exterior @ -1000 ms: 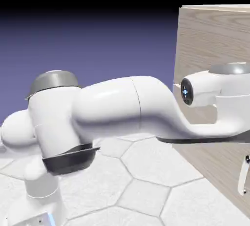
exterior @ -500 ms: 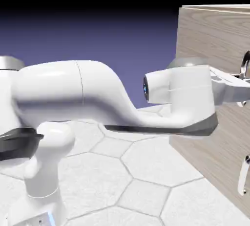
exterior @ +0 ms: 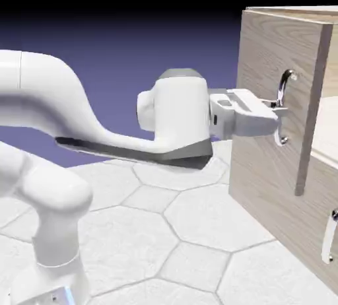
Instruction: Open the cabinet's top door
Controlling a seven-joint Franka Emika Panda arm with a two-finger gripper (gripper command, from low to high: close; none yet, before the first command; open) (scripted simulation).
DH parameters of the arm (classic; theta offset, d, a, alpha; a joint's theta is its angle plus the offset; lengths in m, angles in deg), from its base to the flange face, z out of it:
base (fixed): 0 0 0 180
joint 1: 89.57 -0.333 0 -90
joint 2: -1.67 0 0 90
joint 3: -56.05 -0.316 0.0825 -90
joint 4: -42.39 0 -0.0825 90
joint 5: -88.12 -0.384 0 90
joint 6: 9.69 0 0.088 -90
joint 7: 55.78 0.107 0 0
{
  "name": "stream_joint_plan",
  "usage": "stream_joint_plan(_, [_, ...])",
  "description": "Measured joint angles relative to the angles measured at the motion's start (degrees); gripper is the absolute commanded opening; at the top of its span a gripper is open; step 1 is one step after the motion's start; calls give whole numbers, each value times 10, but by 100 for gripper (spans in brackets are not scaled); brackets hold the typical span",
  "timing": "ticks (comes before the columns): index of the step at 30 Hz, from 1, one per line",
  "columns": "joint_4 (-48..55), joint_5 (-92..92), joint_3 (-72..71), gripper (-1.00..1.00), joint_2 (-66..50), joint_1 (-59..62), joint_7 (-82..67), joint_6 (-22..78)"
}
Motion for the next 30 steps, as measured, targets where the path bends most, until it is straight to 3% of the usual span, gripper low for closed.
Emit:
stream_joint_plan(16, [-232, -355, -301, -100, 191, 277, -161, 82])
stream_joint_plan(30, [-328, -704, -515, -100, 375, 270, -334, 223])
